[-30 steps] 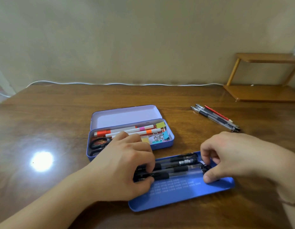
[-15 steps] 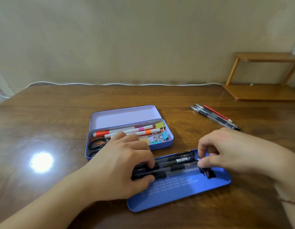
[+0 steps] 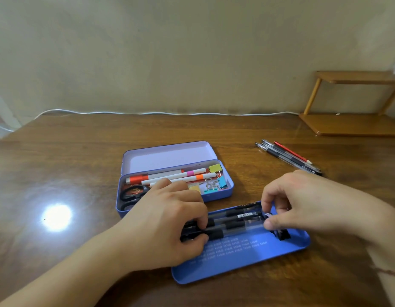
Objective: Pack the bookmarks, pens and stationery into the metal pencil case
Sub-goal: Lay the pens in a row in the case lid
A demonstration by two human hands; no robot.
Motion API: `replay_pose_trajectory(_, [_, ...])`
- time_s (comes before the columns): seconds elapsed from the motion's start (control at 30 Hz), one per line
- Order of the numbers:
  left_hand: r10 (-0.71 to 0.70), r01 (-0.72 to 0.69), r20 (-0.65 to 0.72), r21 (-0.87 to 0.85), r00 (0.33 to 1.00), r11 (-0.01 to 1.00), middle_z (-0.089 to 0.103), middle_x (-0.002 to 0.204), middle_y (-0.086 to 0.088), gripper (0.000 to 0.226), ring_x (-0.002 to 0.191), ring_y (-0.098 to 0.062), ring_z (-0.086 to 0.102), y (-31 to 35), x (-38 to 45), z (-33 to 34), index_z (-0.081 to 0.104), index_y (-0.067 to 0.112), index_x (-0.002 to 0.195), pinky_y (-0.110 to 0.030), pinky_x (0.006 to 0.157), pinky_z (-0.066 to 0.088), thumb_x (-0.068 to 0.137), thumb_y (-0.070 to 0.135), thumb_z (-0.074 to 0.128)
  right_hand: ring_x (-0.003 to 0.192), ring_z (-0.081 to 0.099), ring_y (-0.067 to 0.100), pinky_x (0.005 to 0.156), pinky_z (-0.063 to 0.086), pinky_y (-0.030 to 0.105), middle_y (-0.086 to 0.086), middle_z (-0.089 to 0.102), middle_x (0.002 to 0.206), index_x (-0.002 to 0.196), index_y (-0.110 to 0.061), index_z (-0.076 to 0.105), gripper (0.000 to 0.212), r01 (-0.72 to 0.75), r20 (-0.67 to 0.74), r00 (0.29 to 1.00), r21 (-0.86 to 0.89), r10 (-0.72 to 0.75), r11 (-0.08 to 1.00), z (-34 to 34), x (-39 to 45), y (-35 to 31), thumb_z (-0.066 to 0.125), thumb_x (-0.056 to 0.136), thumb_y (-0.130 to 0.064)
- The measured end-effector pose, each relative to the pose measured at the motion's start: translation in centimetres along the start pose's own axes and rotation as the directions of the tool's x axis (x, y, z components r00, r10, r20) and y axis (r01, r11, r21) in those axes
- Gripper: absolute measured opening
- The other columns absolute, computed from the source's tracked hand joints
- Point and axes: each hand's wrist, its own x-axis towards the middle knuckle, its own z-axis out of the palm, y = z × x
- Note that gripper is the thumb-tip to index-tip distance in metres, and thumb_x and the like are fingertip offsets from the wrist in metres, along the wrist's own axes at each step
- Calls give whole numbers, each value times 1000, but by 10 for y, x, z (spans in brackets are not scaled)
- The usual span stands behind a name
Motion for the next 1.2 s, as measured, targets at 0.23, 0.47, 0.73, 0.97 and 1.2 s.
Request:
replay_pose_trajectory(0.23, [-9, 9, 13, 5, 1000, 1000, 59, 83, 18, 13, 80, -5, 47, 0, -1, -2, 58, 35, 77, -27, 74, 40, 72, 45, 64, 66, 61, 5, 65, 56, 29, -9, 65, 69, 73, -31, 61, 22, 28, -35, 999, 38, -27, 999, 9, 7, -2, 71, 77, -50])
replay_pose_trajectory(0.47, [-14, 14, 11, 21, 1000, 1000, 58, 85, 18, 21, 80, -6, 48, 1, -1, -3, 58, 34, 76, -25, 73, 36, 72, 53, 66, 70, 56, 11, 54, 41, 28, -11, 63, 73, 79, -34, 66, 10, -281, -527, 785, 165, 325, 945, 4, 25, 59, 72, 81, -42])
replay_pose_trajectory(0.73, [-20, 21, -21, 50, 1000, 999, 63, 97, 20, 32, 89, -10, 50, 2, -2, -3, 64, 38, 96, -32, 77, 44, 72, 60, 63, 79, 51, 18, 45, 32, 21, -3, 63, 92, 94, -30, 70, 18, -569, -491, 670, 142, 557, 810, 12, 45, 73, 69, 84, -45])
replay_pose_trajectory(0.97, [-1, 3, -36, 66, 999, 998, 65, 93, 21, 32, 88, -9, 50, -2, -2, 3, 65, 39, 96, -30, 76, 43, 75, 62, 60, 78, 55, 18, 45, 33, 21, -1, 64, 88, 88, -26, 69, 16, -558, -452, 688, 169, 567, 812, 14, 46, 77, 65, 87, -42])
replay_pose_trajectory(1.2, [-136, 77, -268, -219, 954, 973, 60, 108, 23, 42, 98, -2, 53, -1, -1, -1, 59, 35, 118, -17, 86, 42, 84, 59, 58, 84, 63, 16, 74, 54, 41, -10, 70, 85, 87, -32, 67, 15, 524, -879, 305, 477, 367, 706, -8, 16, 45, 66, 87, -47])
